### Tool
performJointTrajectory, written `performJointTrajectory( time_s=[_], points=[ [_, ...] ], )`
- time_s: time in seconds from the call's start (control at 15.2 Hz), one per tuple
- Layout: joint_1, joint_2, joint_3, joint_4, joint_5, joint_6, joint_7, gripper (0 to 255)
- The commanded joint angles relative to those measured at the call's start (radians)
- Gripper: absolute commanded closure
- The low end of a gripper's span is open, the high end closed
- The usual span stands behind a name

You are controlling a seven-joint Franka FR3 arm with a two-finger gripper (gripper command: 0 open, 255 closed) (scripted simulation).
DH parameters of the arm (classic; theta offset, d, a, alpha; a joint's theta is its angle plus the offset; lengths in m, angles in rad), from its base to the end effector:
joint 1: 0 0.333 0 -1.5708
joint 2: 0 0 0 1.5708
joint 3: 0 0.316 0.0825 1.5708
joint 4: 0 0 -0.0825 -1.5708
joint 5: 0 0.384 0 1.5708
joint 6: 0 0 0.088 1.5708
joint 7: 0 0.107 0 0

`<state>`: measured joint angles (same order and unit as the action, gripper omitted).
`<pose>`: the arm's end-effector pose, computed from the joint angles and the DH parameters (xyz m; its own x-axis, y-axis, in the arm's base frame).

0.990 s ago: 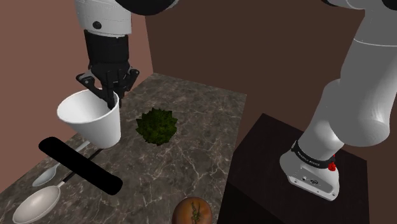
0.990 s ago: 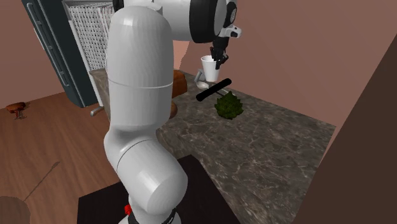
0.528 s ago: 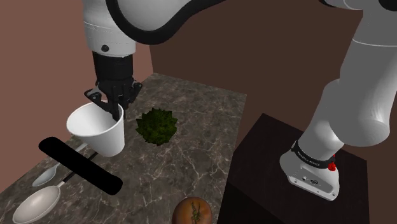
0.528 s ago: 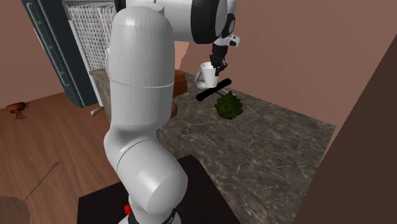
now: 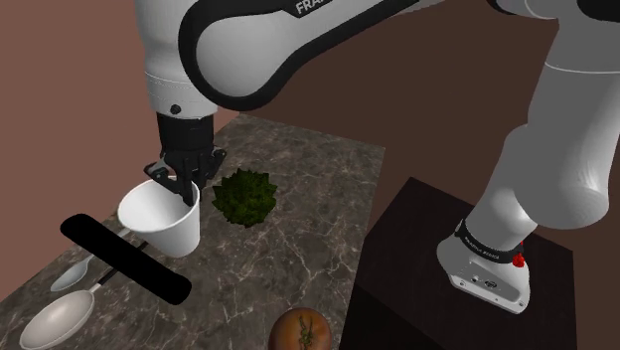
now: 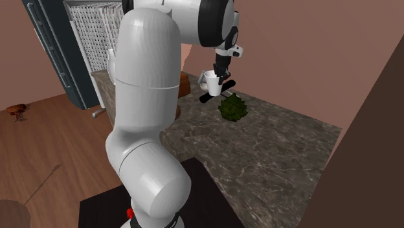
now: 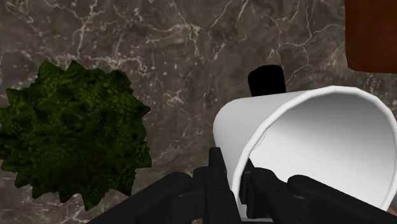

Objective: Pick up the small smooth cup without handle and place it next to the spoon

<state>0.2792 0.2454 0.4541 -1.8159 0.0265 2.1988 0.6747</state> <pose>0.4825 0.4115 0.4322 0.9989 0.0199 0.0422 0.0280 -0.9793 -0.2003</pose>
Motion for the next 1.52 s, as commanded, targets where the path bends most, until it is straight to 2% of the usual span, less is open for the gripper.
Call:
performJointTrajectory(
  time_s=[0.0,0.66,1.19,1.25,1.45],
  points=[
    [0.001,0.01,-0.001,-0.015,-0.004,0.025,0.0,255],
    [0.011,0.067,-0.012,-0.078,-0.03,0.142,0.006,255],
    [0.011,0.067,-0.012,-0.078,-0.03,0.142,0.006,255],
    [0.011,0.067,-0.012,-0.078,-0.03,0.142,0.006,0],
    [0.011,0.067,-0.012,-0.079,-0.03,0.142,0.006,0]
  ],
)
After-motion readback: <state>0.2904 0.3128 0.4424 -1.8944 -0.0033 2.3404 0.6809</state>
